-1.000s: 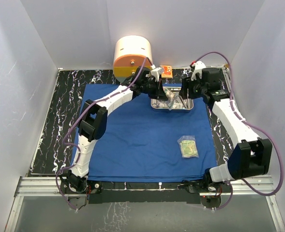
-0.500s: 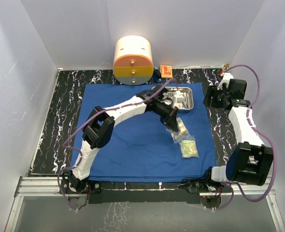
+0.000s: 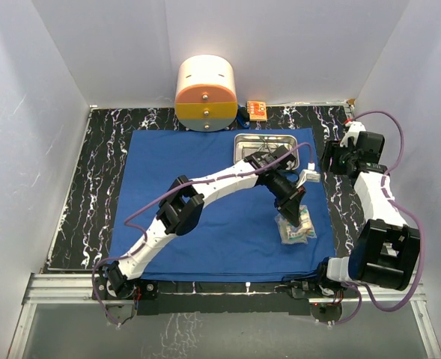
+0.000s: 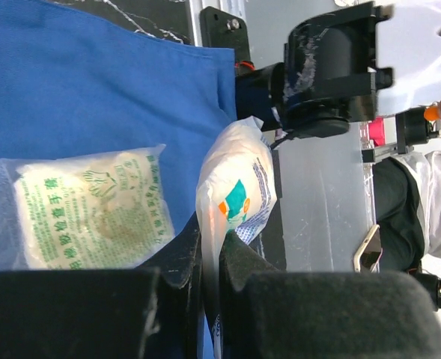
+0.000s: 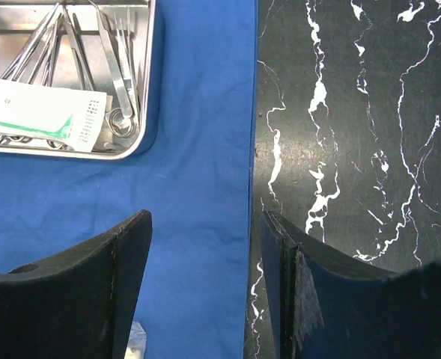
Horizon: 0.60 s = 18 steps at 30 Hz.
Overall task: Open and lay out the surgical kit
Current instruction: Place the medical item in the surgical kit.
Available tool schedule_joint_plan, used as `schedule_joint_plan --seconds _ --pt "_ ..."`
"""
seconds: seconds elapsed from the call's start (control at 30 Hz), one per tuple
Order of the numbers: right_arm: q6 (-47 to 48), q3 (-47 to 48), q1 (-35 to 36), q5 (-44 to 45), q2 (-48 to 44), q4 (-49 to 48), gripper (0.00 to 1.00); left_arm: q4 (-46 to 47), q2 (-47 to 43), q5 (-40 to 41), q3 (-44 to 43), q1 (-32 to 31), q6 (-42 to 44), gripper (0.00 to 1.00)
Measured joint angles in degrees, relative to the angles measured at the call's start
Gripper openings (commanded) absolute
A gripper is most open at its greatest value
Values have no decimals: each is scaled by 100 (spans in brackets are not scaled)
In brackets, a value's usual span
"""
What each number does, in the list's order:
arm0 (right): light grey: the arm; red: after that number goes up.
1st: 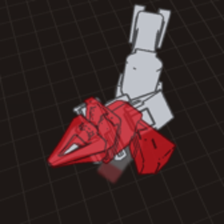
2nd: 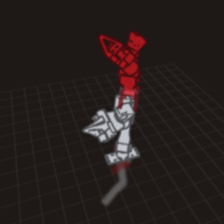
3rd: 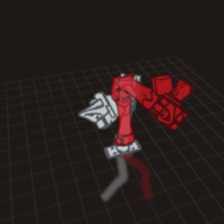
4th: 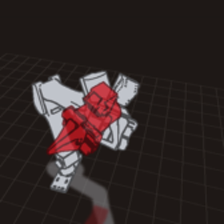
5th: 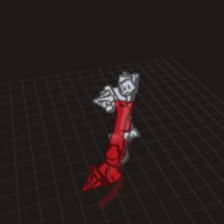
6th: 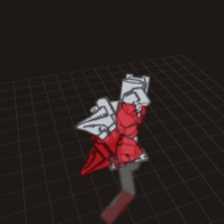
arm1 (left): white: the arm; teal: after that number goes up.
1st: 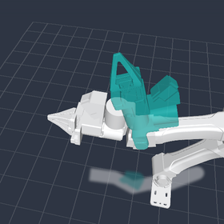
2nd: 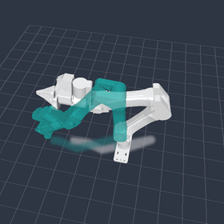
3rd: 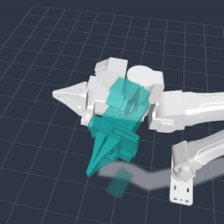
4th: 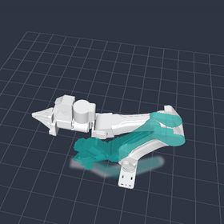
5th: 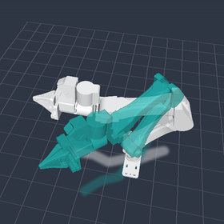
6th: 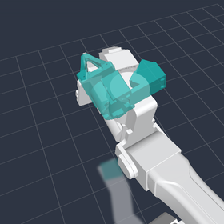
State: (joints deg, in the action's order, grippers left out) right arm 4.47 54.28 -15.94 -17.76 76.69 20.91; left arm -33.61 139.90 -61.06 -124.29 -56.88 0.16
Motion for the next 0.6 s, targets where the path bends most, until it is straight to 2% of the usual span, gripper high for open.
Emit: schedule_joint_plan --seconds 0.6 --pt "0 -168 -35 -280 -175 -164 57 -955 1088 28 -1113 17 387 11"
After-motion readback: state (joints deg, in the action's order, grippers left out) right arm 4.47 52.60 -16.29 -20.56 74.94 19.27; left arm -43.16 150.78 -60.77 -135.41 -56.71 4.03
